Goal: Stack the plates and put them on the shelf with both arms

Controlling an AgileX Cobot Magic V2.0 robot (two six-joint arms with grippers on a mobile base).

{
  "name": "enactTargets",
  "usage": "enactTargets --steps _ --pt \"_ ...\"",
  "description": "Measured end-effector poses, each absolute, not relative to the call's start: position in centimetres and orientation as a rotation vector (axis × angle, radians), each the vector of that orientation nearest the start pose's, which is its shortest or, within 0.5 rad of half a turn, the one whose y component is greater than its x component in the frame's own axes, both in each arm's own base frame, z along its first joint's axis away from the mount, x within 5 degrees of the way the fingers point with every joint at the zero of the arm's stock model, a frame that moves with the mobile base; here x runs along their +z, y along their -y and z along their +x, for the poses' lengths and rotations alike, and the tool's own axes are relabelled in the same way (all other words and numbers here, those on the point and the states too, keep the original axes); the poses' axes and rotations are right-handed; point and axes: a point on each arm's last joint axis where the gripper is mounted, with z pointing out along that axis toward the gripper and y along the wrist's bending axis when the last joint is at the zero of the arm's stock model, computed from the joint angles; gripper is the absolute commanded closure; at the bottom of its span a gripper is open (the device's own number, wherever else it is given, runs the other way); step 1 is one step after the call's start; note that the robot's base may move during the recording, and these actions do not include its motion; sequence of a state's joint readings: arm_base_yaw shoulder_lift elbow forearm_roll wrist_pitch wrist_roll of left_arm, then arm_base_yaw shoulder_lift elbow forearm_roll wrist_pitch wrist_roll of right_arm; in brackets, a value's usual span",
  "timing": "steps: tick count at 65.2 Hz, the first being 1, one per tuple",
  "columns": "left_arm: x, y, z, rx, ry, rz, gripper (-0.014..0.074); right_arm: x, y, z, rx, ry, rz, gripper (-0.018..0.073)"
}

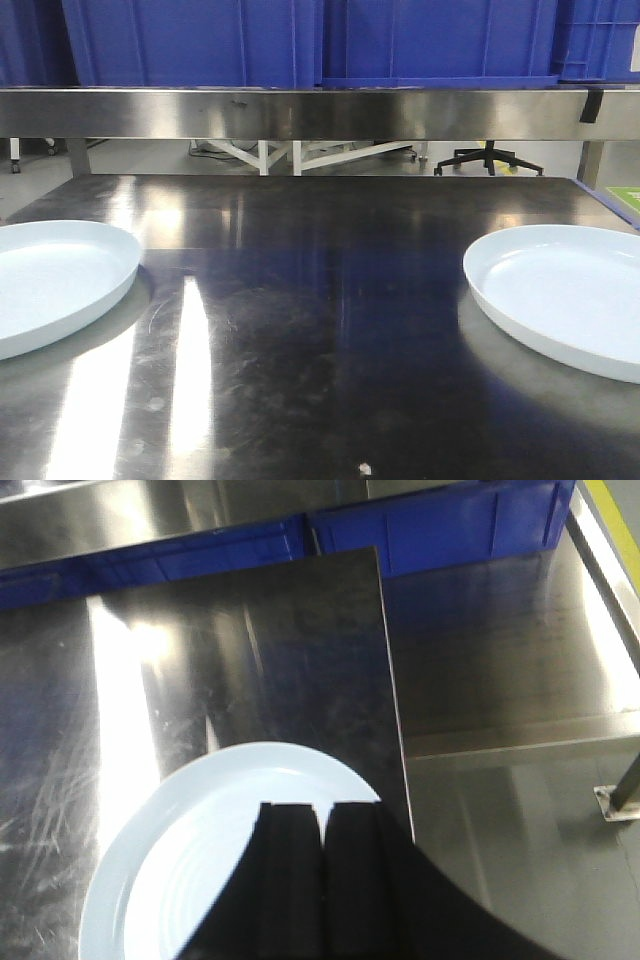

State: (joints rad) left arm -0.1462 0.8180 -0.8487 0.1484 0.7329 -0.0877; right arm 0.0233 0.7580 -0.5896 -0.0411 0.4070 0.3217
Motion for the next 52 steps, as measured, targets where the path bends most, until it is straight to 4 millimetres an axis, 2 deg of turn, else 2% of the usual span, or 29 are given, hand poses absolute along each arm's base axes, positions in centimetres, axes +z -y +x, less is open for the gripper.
enactTargets --steps 6,9,15,19,23,27,36,52 --pt "35.5 1.4 15.5 0.038 -2.175 0.128 0.0512 30.5 -0.2 15.4 0.175 -2.032 0.276 0.0501" --pt "35.5 1.4 15.5 0.038 -2.175 0.128 0.0492 30.5 -0.2 15.4 0.175 -2.032 0.276 0.0449" --pt "35.5 1.4 15.5 0.036 -2.177 0.128 0.0376 30.4 -0.2 15.3 0.173 -2.049 0.279 0.0204" --pt "35.5 1.4 15.5 0.038 -2.178 0.133 0.0218 30.2 -0.2 15.2 0.169 -2.073 0.283 0.0014" --pt "35.4 1.4 15.6 0.038 -2.184 0.137 0.0083 30.0 -0.2 15.1 0.165 -2.096 0.287 -0.0059" --pt "35.1 1.5 15.9 0.033 -2.207 0.135 0.0049 29.9 -0.2 15.1 0.163 -2.106 0.288 -0.0053" --pt "34.0 1.8 17.1 0.013 -2.291 0.130 0.0150 29.8 -0.2 15.0 0.161 -2.119 0.290 -0.0023" --pt "30.9 2.4 20.5 0.018 -2.443 0.132 0.0153 29.8 -0.2 15.0 0.160 -2.123 0.291 -0.0020"
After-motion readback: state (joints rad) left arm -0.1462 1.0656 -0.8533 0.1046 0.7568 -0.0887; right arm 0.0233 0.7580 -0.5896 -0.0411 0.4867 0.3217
